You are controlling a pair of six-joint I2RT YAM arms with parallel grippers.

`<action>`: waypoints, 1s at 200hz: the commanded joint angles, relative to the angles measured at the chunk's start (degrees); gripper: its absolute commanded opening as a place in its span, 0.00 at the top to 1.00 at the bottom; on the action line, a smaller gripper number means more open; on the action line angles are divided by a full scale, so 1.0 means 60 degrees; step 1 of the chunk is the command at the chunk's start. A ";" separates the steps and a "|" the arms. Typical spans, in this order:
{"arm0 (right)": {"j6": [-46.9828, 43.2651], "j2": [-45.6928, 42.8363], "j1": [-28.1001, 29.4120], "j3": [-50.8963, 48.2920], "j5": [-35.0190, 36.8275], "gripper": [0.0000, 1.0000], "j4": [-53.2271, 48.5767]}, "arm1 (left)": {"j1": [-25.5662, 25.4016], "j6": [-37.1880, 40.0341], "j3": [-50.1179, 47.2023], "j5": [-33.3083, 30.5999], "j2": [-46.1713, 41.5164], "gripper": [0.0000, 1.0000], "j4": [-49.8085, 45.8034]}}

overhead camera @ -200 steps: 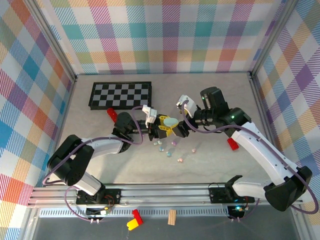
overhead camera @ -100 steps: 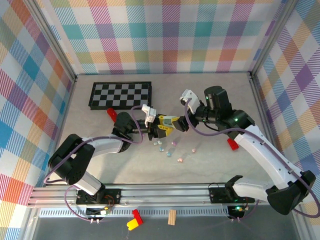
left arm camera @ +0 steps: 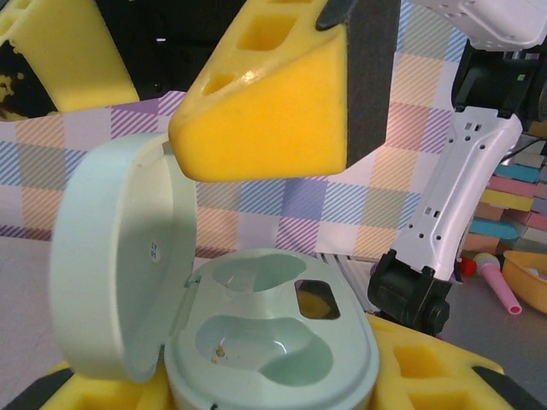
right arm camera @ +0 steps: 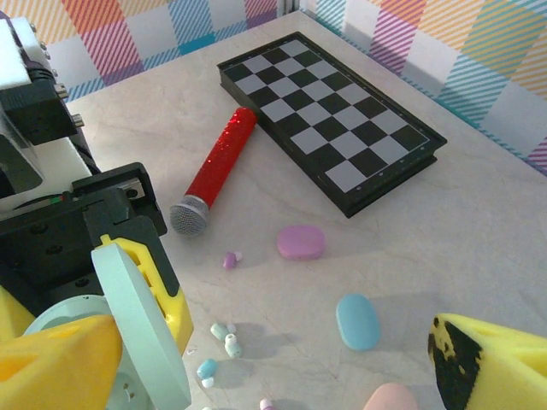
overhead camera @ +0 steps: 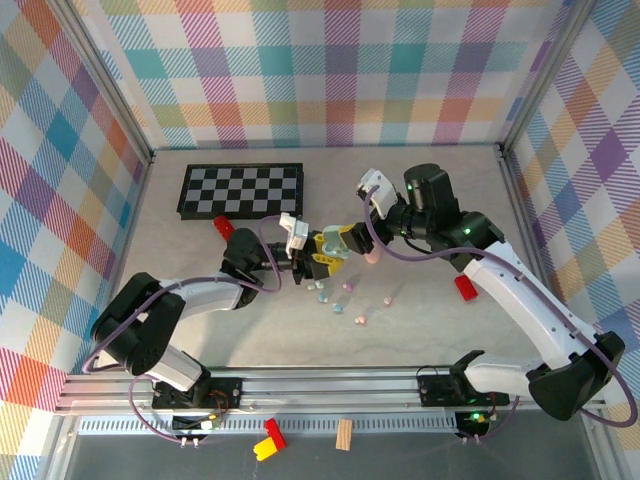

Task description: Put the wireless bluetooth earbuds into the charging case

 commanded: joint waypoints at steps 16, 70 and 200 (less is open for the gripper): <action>-0.0067 -0.0462 -0.0071 0.0053 -0.1124 0.05 0.0182 | 0.0180 0.0401 -0.0176 0.0033 -0.0541 0.76 -0.0101; 0.0688 -0.1774 -0.0149 -0.1346 -0.1817 0.01 0.1263 | 0.0957 0.0225 -0.0546 0.0060 -0.1057 0.75 -0.0201; 0.8443 0.1357 0.0191 -0.4506 -0.1187 0.31 0.3679 | 0.2962 0.0189 -0.0998 0.0107 -0.2500 0.75 -0.0561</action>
